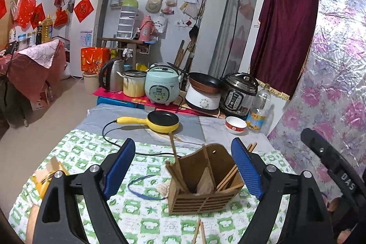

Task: Organize utensils
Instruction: 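Move both grippers back down toward the last chopsticks, then close the left gripper on one chopstick while the right gripper approaches the other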

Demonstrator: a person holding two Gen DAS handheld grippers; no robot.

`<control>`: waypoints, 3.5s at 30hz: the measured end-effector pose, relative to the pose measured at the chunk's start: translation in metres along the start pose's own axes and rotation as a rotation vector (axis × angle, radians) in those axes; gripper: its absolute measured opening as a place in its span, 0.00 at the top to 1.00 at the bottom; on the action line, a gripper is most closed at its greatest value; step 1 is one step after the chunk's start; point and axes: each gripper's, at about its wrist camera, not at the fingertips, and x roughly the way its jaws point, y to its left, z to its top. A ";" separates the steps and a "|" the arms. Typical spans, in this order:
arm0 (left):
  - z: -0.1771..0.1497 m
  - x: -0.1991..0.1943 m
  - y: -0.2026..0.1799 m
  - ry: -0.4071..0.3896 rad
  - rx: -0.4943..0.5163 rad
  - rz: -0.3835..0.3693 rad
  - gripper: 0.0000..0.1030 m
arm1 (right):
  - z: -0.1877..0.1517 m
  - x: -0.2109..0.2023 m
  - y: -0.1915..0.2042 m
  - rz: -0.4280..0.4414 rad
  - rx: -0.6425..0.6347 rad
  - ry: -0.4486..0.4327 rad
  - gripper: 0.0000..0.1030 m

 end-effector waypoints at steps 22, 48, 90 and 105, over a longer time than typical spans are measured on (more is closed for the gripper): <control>-0.191 0.000 0.073 0.349 0.007 0.158 0.08 | -0.183 -0.031 -0.008 -0.134 -0.225 0.309 0.30; -0.196 0.002 0.058 0.337 0.141 0.293 0.08 | -0.222 -0.032 0.032 0.112 -0.358 0.486 0.15; -0.230 0.023 0.019 0.579 0.217 -0.094 0.06 | -0.204 -0.003 -0.069 -0.149 0.078 0.556 0.11; -0.208 0.027 0.078 0.523 -0.010 0.139 0.06 | -0.211 -0.002 -0.040 -0.002 -0.013 0.599 0.11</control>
